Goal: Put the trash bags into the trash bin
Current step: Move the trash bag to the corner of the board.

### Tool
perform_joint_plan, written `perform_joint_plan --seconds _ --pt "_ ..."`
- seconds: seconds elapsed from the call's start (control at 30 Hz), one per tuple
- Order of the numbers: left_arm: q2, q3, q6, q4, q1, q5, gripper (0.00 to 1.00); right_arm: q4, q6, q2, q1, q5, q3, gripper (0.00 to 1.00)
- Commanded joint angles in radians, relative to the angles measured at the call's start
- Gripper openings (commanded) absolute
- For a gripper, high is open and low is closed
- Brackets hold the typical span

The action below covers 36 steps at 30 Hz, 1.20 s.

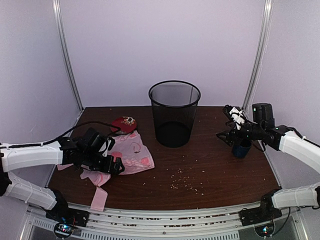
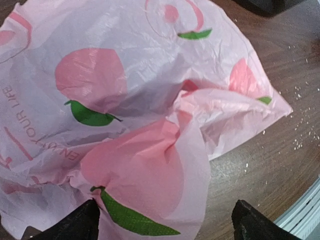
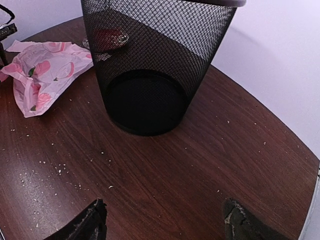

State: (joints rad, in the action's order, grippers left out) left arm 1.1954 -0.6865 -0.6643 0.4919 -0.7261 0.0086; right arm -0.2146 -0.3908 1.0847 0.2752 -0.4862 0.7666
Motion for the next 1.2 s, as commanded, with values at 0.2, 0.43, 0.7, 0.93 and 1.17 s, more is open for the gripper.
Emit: perform_joint_plan --seconds 0.2,0.43,0.7,0.93,1.17 --pt "0.288 0.004 -0.027 -0.318 -0.275 -0.113 0.89 -0.012 -0.045 -0.007 0.044 0.024 -0.009 0.8" --pt "0.583 -0.182 0.01 -0.388 -0.474 -0.151 0.86 -0.001 -0.036 -0.008 0.044 0.037 -0.012 0.8" --pt "0.793 -0.468 0.143 -0.399 -0.675 -0.184 0.83 0.037 0.041 -0.025 0.037 0.06 0.003 0.8" --pt "0.534 -0.504 0.124 -0.238 -0.733 -0.375 0.89 -0.118 0.023 -0.03 0.064 -0.047 0.146 0.76" --pt "0.152 -0.229 -0.111 -0.125 -0.651 -0.421 0.96 -0.238 -0.128 -0.019 0.292 0.093 0.177 0.69"
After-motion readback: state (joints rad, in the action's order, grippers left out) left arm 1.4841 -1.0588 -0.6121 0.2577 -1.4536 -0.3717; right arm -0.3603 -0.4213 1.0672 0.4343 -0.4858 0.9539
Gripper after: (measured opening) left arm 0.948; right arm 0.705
